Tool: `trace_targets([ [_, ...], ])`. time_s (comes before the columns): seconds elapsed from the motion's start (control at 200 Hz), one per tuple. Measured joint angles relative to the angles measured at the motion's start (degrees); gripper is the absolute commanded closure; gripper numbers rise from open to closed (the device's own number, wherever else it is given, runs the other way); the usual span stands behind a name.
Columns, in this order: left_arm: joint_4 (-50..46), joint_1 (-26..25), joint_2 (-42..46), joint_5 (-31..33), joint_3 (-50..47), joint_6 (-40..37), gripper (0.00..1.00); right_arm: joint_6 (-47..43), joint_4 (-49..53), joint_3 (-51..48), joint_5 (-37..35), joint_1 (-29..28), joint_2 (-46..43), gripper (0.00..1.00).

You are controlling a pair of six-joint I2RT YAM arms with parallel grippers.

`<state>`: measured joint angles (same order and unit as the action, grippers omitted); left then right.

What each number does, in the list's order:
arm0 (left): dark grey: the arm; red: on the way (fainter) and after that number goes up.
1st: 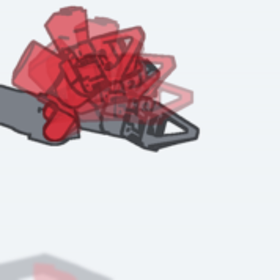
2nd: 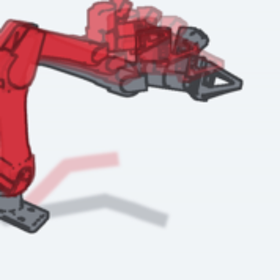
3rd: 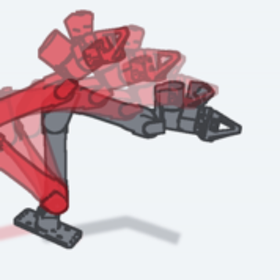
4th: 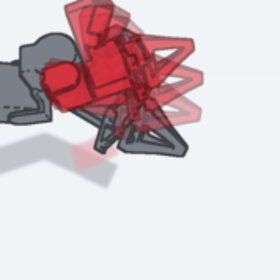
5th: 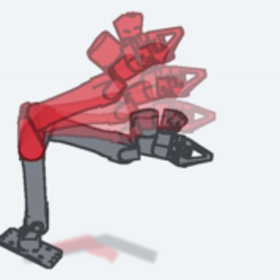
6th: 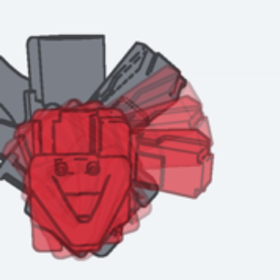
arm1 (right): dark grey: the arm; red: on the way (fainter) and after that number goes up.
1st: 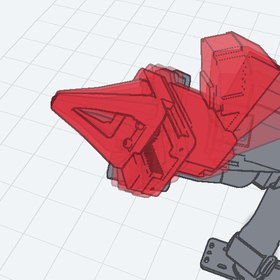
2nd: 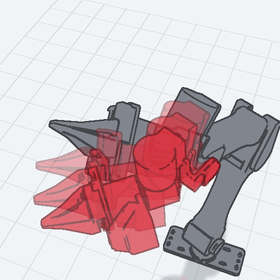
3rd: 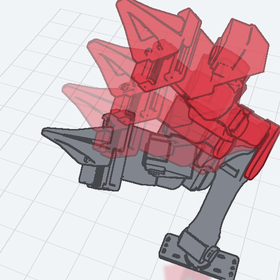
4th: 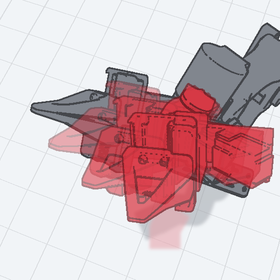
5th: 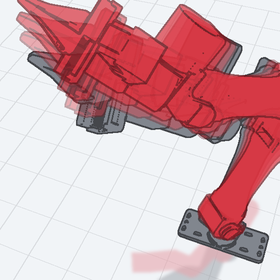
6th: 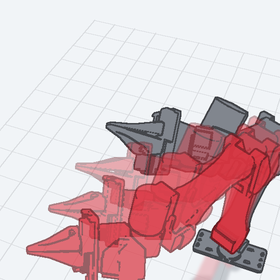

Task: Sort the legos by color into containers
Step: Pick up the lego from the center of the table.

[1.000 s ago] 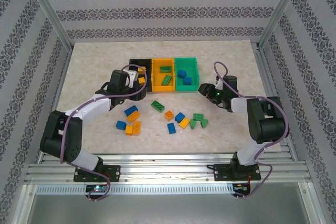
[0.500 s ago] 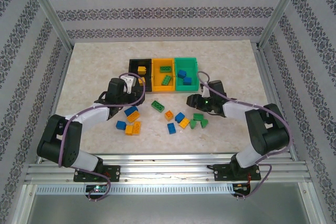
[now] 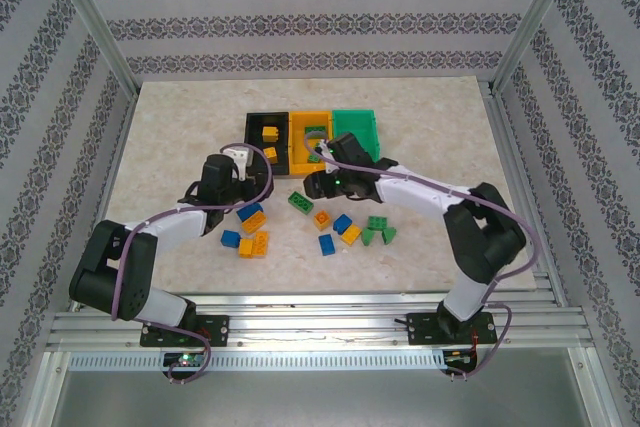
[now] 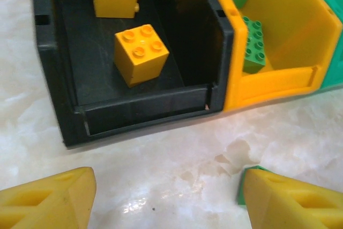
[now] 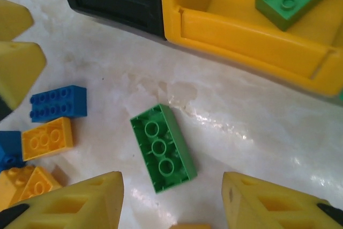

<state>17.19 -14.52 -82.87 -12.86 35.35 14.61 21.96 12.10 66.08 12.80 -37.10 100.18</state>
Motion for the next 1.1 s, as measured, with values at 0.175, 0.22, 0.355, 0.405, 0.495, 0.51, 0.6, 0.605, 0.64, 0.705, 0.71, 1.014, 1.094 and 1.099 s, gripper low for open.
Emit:
trace_targets([
  [0.175,1.2,3.4,1.6,-0.2,-1.9,3.1,0.27,-1.4,4.1,6.8,-2.1,-2.4,7.1,0.47],
  [0.22,1.4,3.8,2.0,-0.2,-2.4,3.8,0.27,-1.6,4.8,8.4,-2.5,-3.0,8.7,0.47],
  [0.355,2.3,4.2,2.2,-0.7,-3.1,5.0,0.27,-2.9,7.9,13.3,-3.2,-4.6,13.2,0.47],
  [0.405,2.6,4.2,2.2,-0.9,-3.1,5.2,0.27,-3.2,9.0,14.7,-3.4,-5.2,14.6,0.47],
  [0.495,3.4,4.2,2.2,-1.2,-3.2,5.7,0.27,-3.9,10.6,16.4,-3.6,-5.9,16.5,0.47],
  [0.51,3.7,4.2,2.2,-1.4,-3.3,5.8,0.27,-4.0,10.8,16.5,-3.7,-6.0,16.7,0.47],
  [0.6,4.4,4.2,2.2,-2.3,-3.4,6.5,0.27,-4.6,12.7,17.1,-4.4,-6.7,17.8,0.47],
  [0.605,4.5,4.2,2.2,-2.4,-3.4,6.5,0.27,-4.6,12.7,17.2,-4.4,-6.8,17.8,0.47],
  [0.64,4.8,4.2,2.1,-2.6,-3.4,6.7,0.27,-4.9,13.6,17.8,-4.7,-7.0,18.3,0.48],
  [0.705,5.8,4.2,1.8,-3.5,-3.5,7.4,0.27,-5.6,14.7,18.8,-5.6,-7.6,19.3,0.48],
  [0.71,5.9,4.2,1.8,-3.5,-3.5,7.4,0.27,-5.6,14.7,18.8,-5.7,-7.6,19.3,0.48],
  [1.014,9.1,4.2,-0.7,-7.3,-4.5,10.4,0.27,-7.1,18.5,20.3,-10.8,-9.6,20.8,0.62],
  [1.094,9.3,4.2,-0.7,-7.8,-4.5,10.6,0.27,-7.1,18.5,20.3,-11.3,-9.6,20.8,0.64],
  [1.099,9.3,4.2,-0.7,-7.8,-4.5,10.6,0.27,-7.1,18.5,20.3,-11.4,-9.6,20.8,0.64],
])
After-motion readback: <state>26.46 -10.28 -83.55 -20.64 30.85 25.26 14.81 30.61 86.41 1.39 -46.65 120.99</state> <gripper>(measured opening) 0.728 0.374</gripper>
